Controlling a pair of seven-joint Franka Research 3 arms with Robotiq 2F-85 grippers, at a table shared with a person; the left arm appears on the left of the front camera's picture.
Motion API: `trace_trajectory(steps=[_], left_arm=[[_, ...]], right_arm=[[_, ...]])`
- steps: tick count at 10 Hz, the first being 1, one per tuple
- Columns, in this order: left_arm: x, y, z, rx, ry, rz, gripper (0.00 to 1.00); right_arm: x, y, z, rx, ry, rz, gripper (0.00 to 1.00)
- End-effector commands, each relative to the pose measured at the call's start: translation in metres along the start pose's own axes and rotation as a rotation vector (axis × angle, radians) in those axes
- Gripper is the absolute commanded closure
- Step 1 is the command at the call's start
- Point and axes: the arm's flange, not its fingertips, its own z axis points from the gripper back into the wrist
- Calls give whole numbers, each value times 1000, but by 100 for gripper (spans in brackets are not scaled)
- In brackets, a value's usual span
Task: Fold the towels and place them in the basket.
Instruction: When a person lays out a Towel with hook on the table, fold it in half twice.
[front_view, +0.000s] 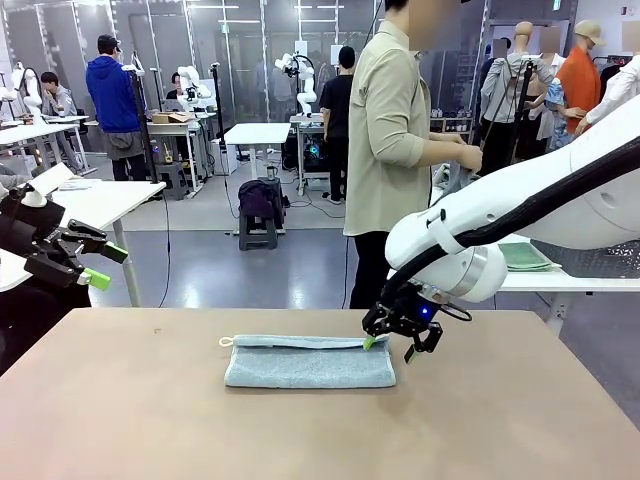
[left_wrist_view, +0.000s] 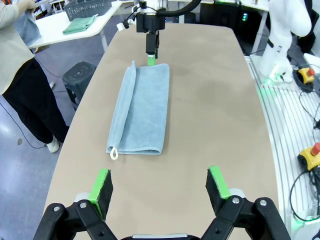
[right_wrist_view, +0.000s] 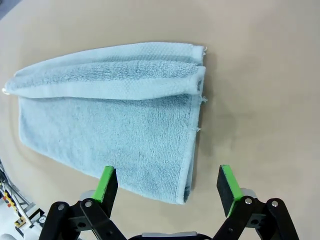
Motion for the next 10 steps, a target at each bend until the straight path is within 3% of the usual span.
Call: trace_trajectory(steps=[1, 6, 8, 10], left_arm=[[0, 0, 0, 0, -2, -13, 5], [0, 0, 0, 0, -2, -13, 5], [0, 0, 0, 0, -2, -13, 5], [0, 0, 0, 0, -2, -13, 5]], right_arm=[[9, 7, -9, -38, -14, -39, 0], [12, 11, -22, -66, -87, -32, 0], [12, 12, -25, -47, -87, -52, 19], [12, 12, -26, -34, -94, -68, 19]])
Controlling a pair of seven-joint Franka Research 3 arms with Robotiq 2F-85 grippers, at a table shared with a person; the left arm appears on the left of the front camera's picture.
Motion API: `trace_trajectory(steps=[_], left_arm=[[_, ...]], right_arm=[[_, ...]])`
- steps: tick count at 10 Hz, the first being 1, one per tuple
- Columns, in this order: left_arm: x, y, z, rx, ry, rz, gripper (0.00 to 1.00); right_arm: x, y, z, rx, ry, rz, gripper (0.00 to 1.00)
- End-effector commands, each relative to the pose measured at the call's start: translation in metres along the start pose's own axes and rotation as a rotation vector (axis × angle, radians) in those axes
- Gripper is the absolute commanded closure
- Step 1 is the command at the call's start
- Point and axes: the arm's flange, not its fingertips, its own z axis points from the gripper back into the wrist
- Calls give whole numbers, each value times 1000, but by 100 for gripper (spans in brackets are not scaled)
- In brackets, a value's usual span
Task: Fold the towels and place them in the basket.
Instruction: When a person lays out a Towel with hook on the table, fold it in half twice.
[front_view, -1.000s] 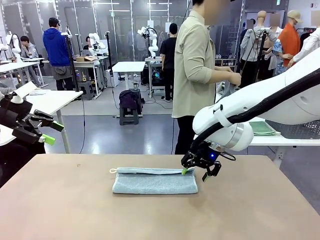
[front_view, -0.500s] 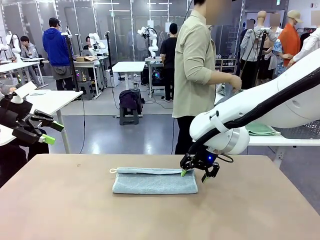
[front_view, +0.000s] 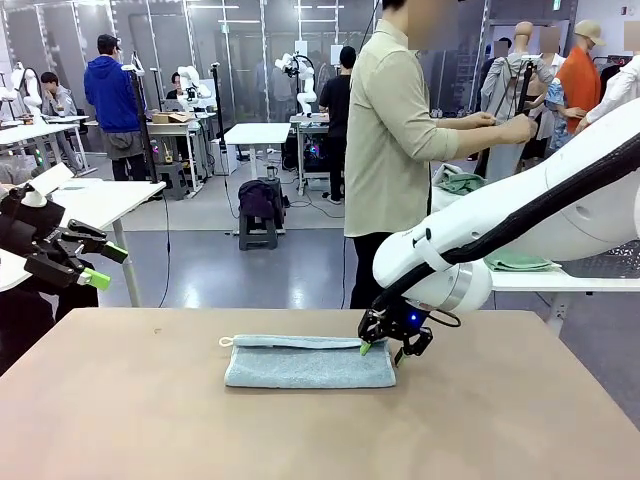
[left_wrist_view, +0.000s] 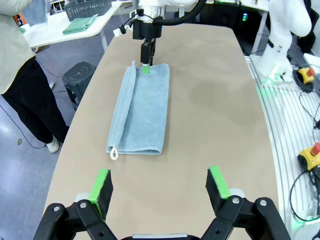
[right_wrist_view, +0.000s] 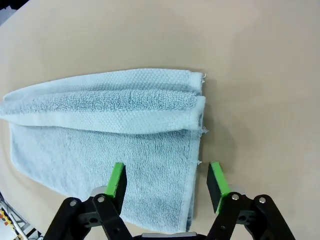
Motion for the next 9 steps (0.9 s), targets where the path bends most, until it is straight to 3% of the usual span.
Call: trace_trajectory(steps=[1, 2, 5, 6, 9], left_arm=[[0, 0, 0, 0, -2, -13, 5], [0, 0, 0, 0, -2, -13, 5], [0, 0, 0, 0, -2, -13, 5], [0, 0, 0, 0, -2, -13, 5], [0, 0, 0, 0, -2, -13, 5]], right_arm=[[4, 5, -3, 7, -6, -46, 19], [4, 5, -4, -7, -15, -47, 37], [4, 6, -5, -1, -6, -52, 37], [5, 6, -6, -20, -11, -55, 53], [5, 6, -8, -56, -5, -64, 53]])
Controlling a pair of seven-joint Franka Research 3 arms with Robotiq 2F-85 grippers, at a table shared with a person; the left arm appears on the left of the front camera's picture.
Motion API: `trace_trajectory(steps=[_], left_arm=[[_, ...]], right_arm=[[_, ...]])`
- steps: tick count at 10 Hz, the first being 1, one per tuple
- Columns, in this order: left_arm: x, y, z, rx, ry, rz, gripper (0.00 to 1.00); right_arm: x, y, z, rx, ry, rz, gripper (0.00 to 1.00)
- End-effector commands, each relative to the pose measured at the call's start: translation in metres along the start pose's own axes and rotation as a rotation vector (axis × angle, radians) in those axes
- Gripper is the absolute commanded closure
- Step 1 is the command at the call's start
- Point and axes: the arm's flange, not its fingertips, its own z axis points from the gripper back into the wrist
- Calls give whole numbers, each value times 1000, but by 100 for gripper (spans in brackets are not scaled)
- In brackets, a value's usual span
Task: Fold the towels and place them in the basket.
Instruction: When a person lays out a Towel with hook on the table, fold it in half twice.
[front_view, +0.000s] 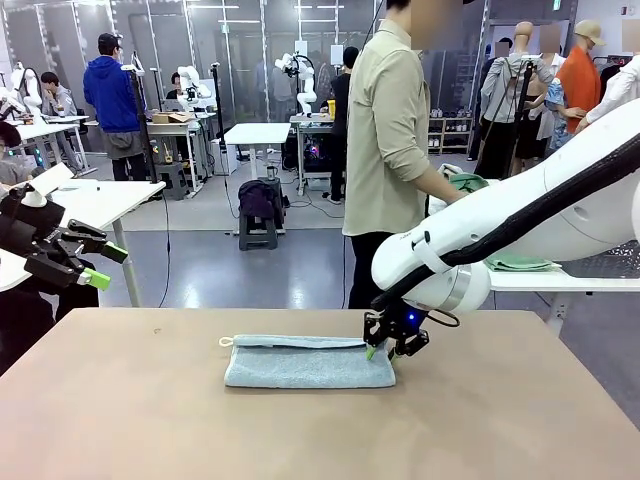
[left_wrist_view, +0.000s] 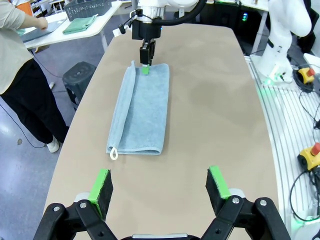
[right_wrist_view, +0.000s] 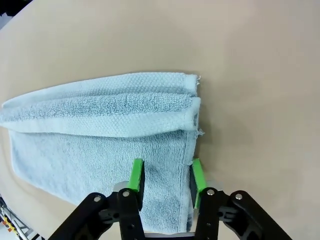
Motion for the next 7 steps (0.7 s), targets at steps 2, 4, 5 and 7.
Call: trace_trajectory(steps=[2, 4, 5, 7], left_arm=[[0, 0, 0, 0, -2, -13, 5], [0, 0, 0, 0, -2, -13, 5], [0, 0, 0, 0, -2, -13, 5], [0, 0, 0, 0, -2, -13, 5]], right_arm=[[2, 5, -9, -61, 7, -35, 53], [1, 5, -9, -68, 10, -37, 60], [1, 5, -10, -68, 13, -37, 71], [1, 5, -8, -66, 14, -42, 88]])
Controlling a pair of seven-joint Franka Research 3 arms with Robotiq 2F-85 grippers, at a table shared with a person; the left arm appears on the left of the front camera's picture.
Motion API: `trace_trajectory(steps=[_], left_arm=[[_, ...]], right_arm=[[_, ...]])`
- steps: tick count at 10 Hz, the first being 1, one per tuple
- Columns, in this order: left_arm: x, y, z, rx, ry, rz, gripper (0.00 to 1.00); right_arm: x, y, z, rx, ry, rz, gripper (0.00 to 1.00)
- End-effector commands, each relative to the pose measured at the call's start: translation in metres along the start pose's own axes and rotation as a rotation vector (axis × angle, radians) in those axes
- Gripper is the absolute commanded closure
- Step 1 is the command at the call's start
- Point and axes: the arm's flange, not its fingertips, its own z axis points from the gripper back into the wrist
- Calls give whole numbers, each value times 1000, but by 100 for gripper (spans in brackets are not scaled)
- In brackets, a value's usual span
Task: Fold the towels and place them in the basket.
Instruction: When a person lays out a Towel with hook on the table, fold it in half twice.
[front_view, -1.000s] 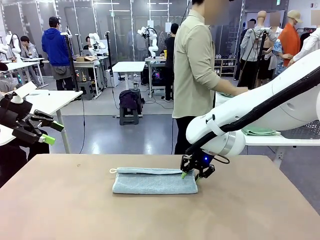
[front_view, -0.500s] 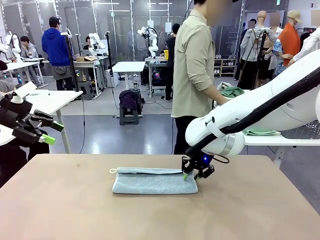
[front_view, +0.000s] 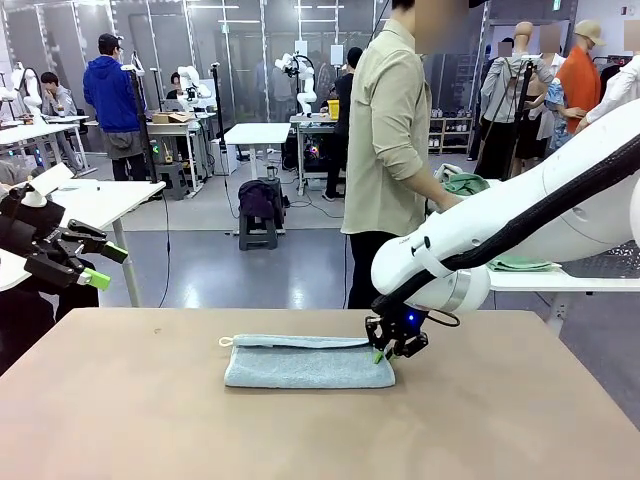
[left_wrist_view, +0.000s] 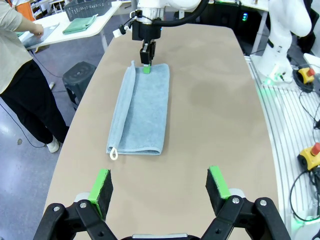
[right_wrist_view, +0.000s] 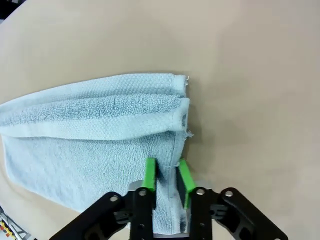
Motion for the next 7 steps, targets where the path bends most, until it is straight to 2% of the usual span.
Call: trace_trajectory(steps=[1, 2, 7], left_arm=[[0, 0, 0, 0, -2, -13, 5], [0, 0, 0, 0, -2, -13, 5], [0, 0, 0, 0, -2, -13, 5]], right_arm=[[1, 6, -5, -29, 11, -28, 95], [1, 7, -6, -27, 12, -26, 100], [1, 7, -7, -39, 50, -17, 100]])
